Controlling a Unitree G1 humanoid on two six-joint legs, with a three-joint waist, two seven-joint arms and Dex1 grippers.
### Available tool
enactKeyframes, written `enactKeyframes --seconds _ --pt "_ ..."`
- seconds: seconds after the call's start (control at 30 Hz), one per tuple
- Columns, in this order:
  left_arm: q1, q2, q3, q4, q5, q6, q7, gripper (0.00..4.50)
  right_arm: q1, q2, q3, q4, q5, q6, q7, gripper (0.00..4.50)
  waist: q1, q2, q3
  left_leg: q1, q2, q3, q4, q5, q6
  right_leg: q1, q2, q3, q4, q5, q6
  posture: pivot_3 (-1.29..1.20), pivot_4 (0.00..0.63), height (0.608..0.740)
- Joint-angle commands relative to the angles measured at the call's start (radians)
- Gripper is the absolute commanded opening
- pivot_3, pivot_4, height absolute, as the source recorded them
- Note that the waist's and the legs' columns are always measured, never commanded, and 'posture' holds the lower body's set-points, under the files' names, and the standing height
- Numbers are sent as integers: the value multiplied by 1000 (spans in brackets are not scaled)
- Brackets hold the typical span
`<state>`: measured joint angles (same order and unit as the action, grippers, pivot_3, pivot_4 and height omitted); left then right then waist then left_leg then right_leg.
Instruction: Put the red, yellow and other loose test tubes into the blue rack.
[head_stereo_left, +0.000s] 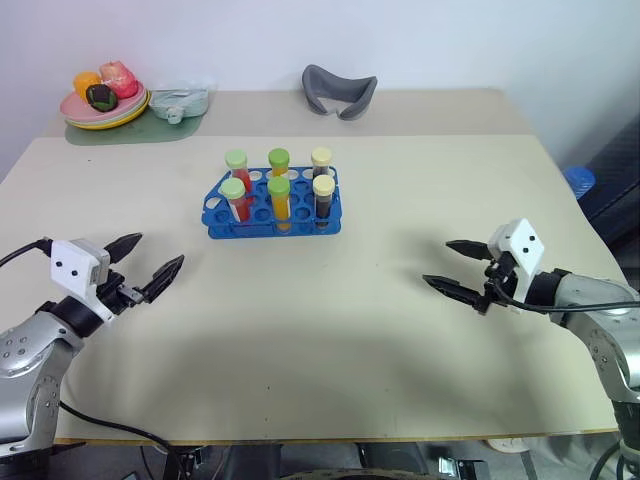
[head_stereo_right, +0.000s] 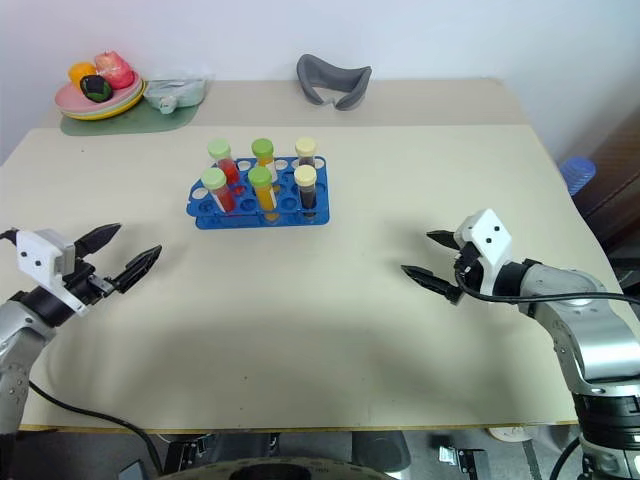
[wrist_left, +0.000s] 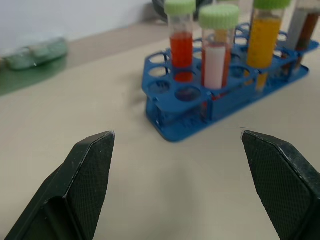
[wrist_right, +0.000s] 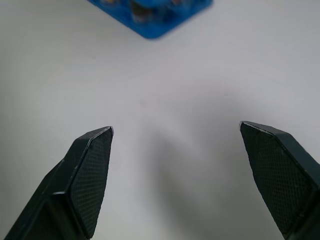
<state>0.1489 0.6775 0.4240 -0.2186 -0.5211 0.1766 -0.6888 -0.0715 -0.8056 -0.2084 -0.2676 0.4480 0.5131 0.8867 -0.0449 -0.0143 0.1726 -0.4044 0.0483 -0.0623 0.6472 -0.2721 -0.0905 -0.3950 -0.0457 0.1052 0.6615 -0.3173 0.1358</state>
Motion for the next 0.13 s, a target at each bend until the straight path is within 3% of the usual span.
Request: enactKeyframes --seconds 0.03,0.13 --pt "20 5 43 -51 -15 11 -5 4144 -1 -15 -26 -8 1 -29 12 4152 0 0 0 0 0 0 0 0 0 0 0 0 0 0 0 0 150 740" --pt "35 -6 43 -70 -17 25 1 4144 -23 -12 -15 2 -4 -33 14 4152 0 0 0 0 0 0 0 0 0 0 0 0 0 0 0 0 150 740"
